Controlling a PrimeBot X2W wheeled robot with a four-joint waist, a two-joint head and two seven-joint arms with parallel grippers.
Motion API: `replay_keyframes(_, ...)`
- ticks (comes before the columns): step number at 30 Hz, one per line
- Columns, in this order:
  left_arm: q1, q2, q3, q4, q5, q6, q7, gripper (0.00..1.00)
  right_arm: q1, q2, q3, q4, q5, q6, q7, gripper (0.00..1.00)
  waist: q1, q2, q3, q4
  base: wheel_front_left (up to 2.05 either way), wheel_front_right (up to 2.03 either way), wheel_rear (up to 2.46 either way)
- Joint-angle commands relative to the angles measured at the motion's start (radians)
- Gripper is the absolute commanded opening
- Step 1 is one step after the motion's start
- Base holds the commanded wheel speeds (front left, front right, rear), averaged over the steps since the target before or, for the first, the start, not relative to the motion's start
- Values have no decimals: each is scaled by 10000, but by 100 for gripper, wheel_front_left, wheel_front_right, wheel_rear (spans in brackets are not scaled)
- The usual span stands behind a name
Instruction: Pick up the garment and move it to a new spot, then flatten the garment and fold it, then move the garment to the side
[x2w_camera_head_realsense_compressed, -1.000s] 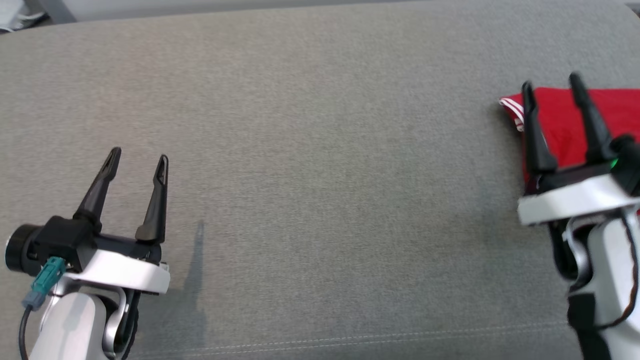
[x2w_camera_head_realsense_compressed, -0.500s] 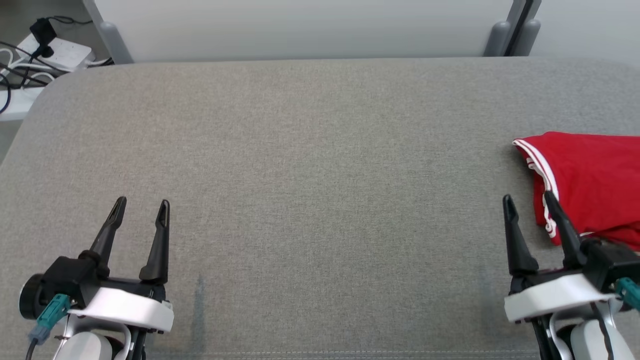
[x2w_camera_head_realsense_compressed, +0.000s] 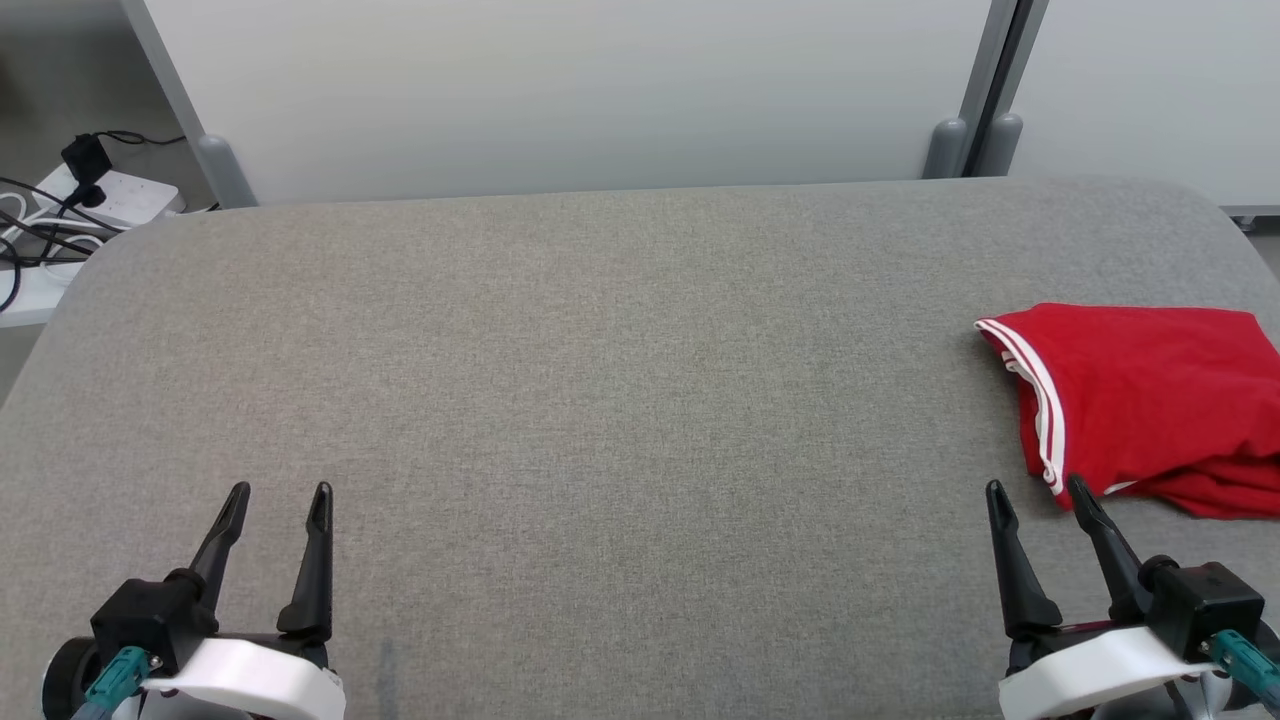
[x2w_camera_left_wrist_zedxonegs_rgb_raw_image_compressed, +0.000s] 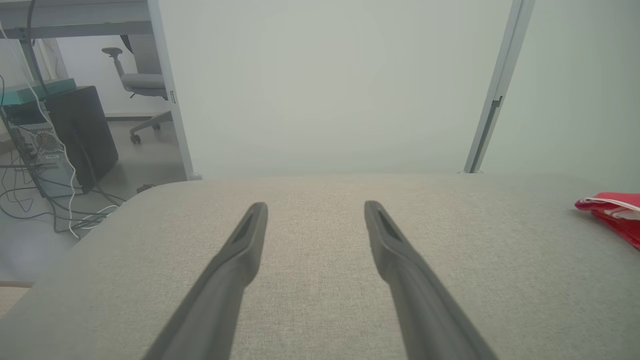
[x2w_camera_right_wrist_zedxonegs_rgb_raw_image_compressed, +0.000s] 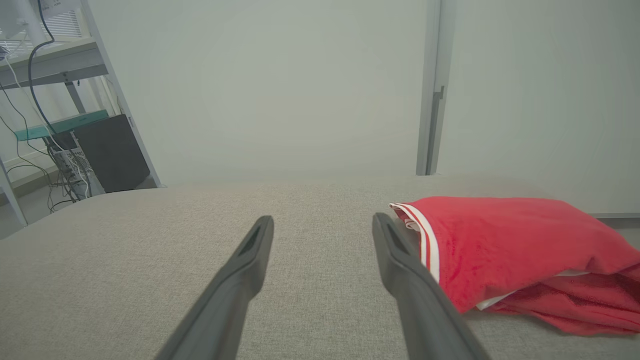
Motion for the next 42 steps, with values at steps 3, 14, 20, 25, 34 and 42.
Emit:
replay_keyframes(3,-105,256,478,-291,-83,260,133,100,-25,-66,123,-459,-77,-27,117,100,0,0,-145,-45,0,0,0)
replay_keyframes(14,146,262,426,-360,-165,410,230,100,184,-57,101,-768,192,-27,316,100,0,0,-216,23,0,0,0)
replay_keyframes(20,158,272,376,-366,-185,446,225,100,197,-56,119,-797,248,-27,350,100,0,0,-203,14,0,0,0)
replay_keyframes(25,151,296,350,-354,-217,460,217,100,189,-56,76,-788,223,-27,375,100,0,0,-209,16,0,0,0)
replay_keyframes(34,115,317,313,-267,-271,484,175,100,210,-55,75,-803,276,-27,381,100,0,0,-223,50,0,0,0)
replay_keyframes(42,67,412,220,-269,-195,483,79,100,206,-55,56,-845,289,-27,435,100,0,0,-175,104,0,0,0)
